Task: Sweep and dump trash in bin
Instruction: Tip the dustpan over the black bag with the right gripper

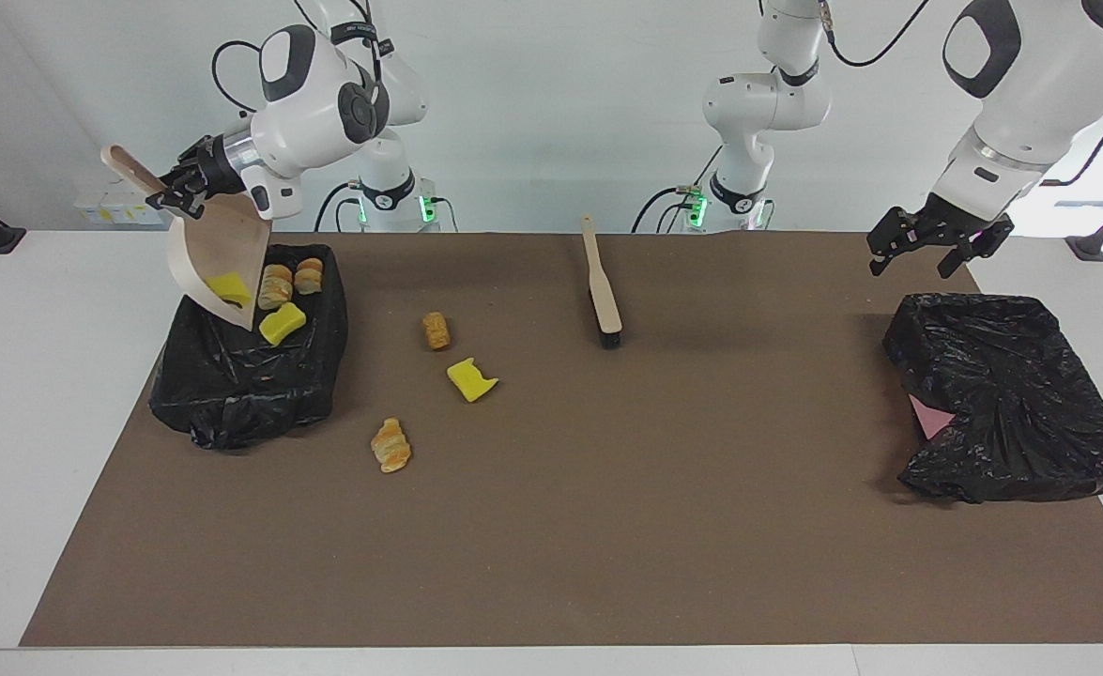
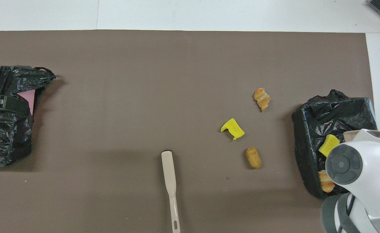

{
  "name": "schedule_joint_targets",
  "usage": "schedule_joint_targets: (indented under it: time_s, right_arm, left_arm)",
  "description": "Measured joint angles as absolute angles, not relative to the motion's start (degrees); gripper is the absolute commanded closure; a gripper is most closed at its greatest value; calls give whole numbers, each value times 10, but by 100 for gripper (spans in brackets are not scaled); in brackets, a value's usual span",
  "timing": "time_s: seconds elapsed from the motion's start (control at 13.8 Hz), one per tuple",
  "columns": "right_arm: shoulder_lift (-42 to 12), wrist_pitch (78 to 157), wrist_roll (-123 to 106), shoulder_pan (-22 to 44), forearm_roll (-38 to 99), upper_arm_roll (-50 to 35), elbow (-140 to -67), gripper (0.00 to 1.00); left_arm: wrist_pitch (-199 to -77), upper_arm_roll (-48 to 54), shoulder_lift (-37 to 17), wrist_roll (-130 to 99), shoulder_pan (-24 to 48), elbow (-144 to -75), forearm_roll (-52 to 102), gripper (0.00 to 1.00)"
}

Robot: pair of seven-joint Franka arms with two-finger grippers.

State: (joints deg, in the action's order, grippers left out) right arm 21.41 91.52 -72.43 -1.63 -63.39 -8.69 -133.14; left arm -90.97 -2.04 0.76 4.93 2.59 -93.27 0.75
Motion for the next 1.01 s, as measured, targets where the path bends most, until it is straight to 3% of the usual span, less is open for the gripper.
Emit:
schedule_joint_targets:
  time_s: [0.58,1.01]
  right_arm:
    - [228,788,-588,58,-666,-105,-1355,100]
    - [228,775,-561,79,-670,-107,-1375,100]
  left_arm:
    - [-903,-18,4,50,26,-925,7,0]
    - [-903,-18,4,50,26,-925,7,0]
